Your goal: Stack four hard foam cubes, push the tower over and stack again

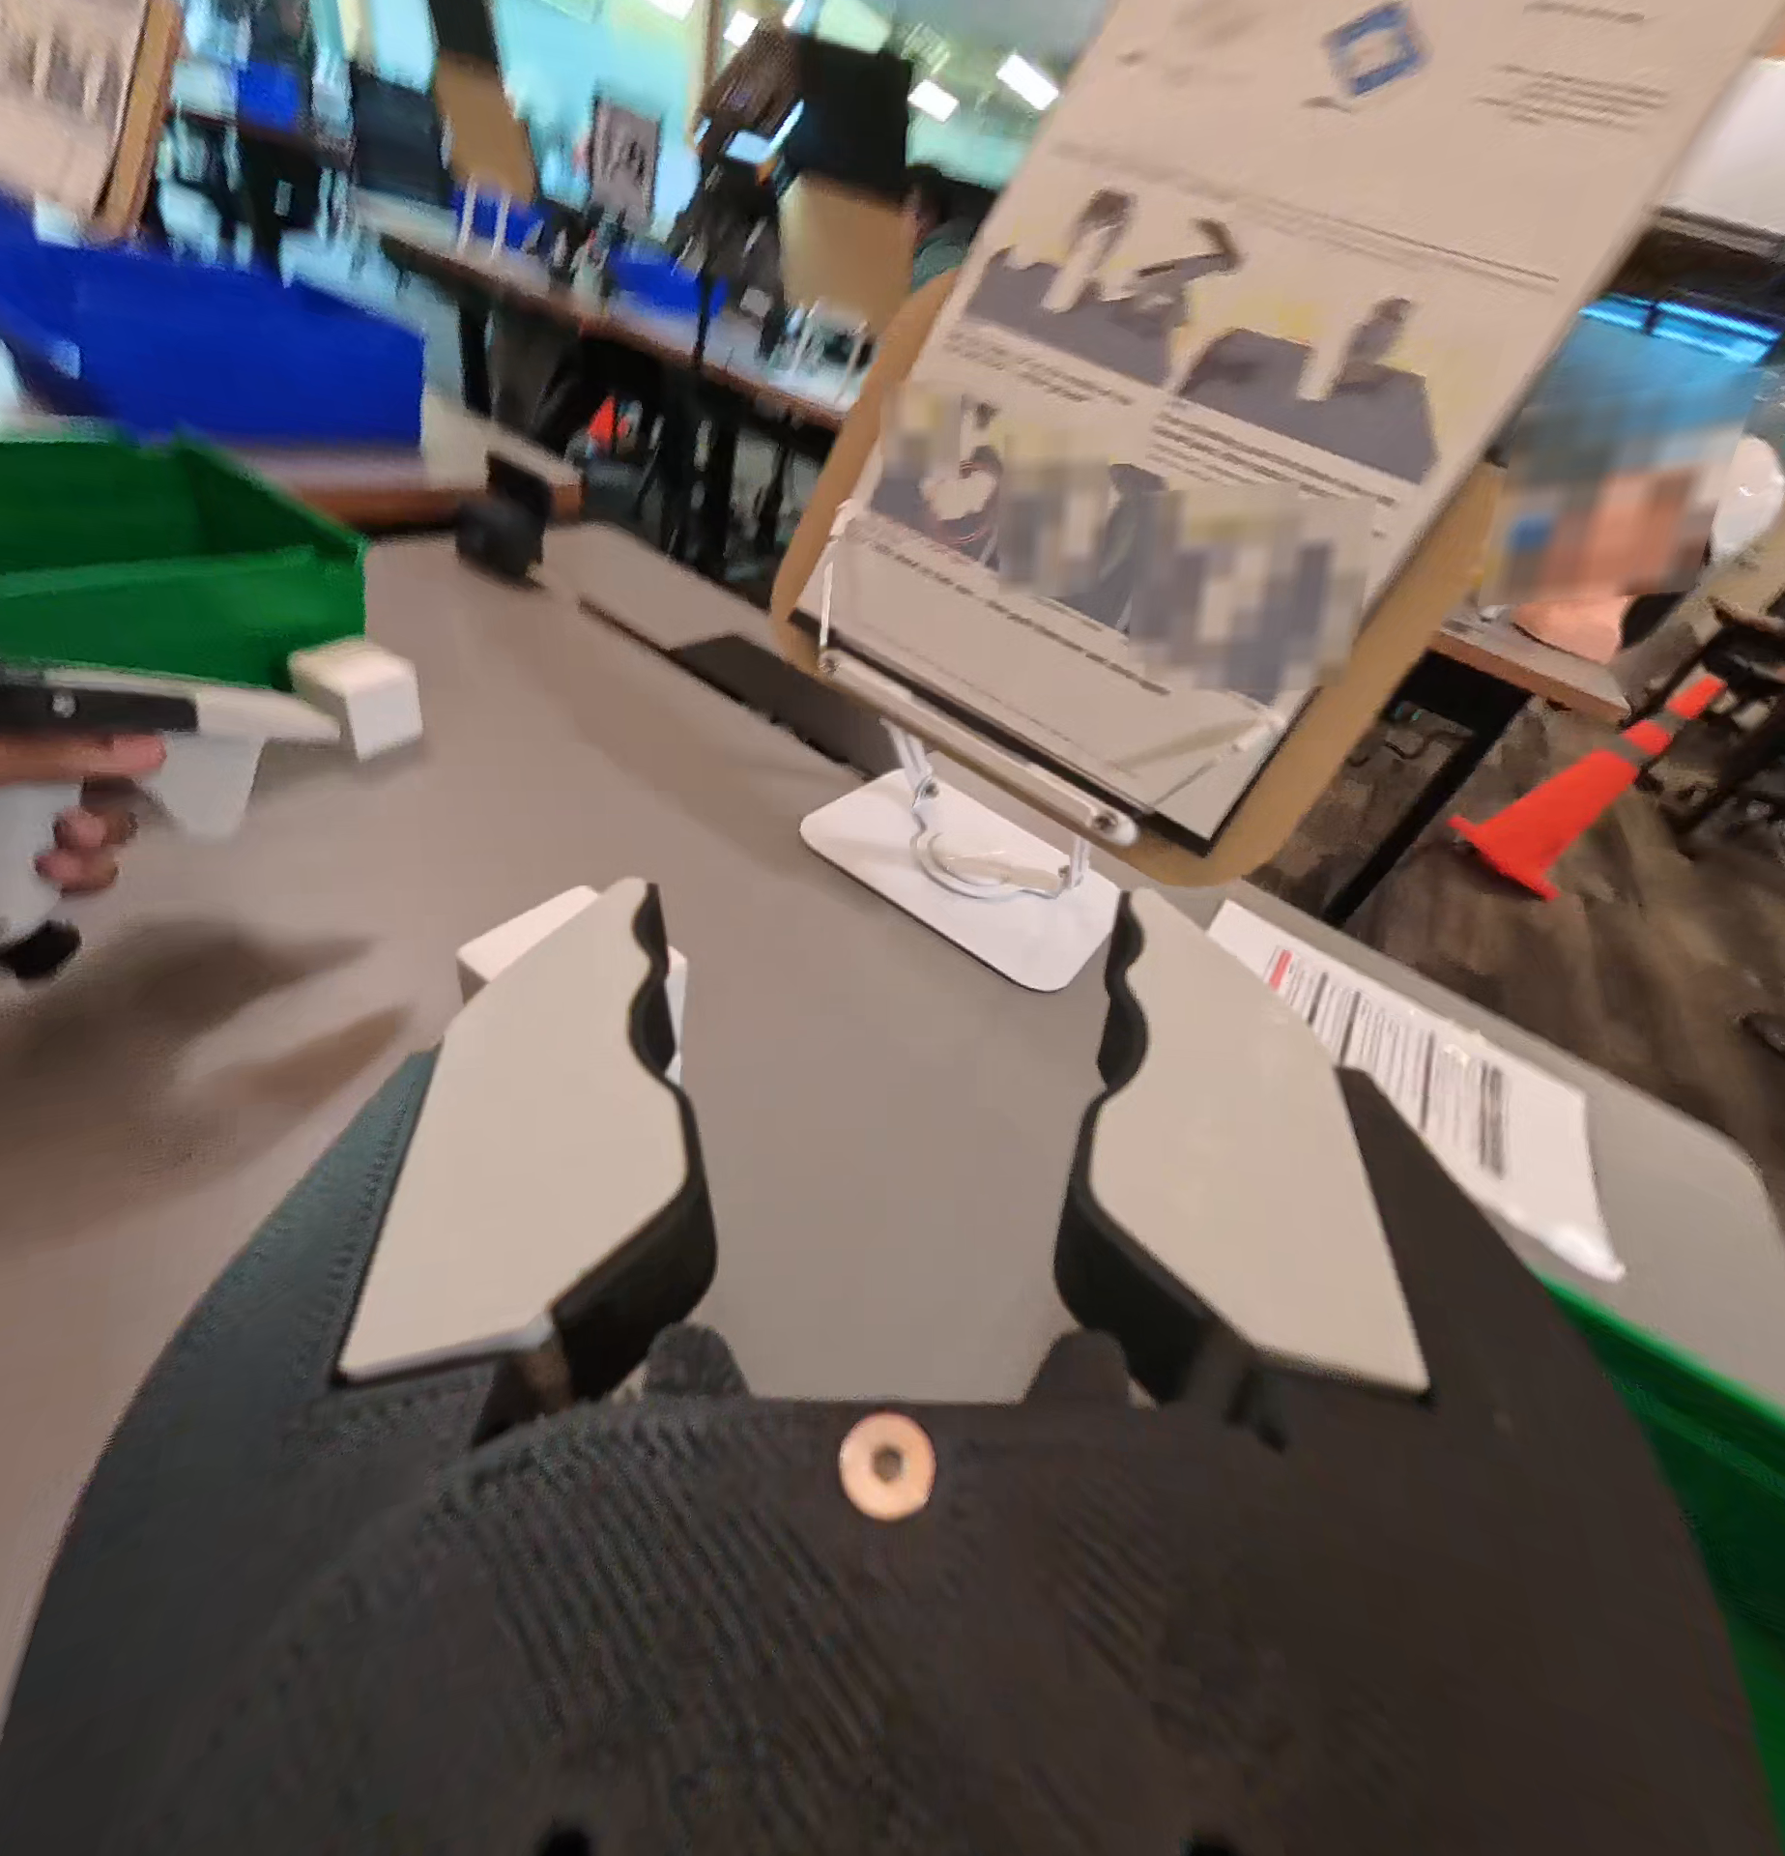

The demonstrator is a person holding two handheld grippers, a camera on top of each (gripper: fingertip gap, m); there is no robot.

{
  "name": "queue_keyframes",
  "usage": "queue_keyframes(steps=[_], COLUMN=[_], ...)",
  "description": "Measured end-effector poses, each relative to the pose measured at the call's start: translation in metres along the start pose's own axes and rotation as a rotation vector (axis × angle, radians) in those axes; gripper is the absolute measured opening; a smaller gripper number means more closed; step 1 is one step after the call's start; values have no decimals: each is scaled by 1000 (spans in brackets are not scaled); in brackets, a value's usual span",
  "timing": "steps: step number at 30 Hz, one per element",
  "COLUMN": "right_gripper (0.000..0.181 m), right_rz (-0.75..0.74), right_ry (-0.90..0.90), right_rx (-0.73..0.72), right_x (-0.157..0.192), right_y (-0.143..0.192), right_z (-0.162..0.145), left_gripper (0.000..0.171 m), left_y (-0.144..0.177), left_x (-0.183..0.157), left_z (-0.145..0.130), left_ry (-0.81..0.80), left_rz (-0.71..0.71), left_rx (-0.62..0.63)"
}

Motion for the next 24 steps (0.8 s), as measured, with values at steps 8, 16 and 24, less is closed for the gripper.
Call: queue_keyframes(steps=[8,16,24], right_gripper=[17,0,0], right_rz=[-28,-351,-345], right_ry=[-337,-382,-230], right_rx=[69,-107,24], right_x=[-23,-48,-27], right_y=[10,9,8], right_z=[-98,-102,-96], left_gripper=[36,36,36], left_y=[1,-1,-1], left_x=[-6,-9,-10], left_z=[-1,-3,-3], left_ry=[-76,-109,-111], left_rz=[24,25,25], left_rx=[6,19,15])
Point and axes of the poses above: each gripper's, where its closed fingertips meet, y back along the fingers, z out of its top, x = y × z across the jaws, the point moved 6 cm from there along y, back along the fingers, and after that the axes turned 7 degrees about -z, right-handed, at the moved point
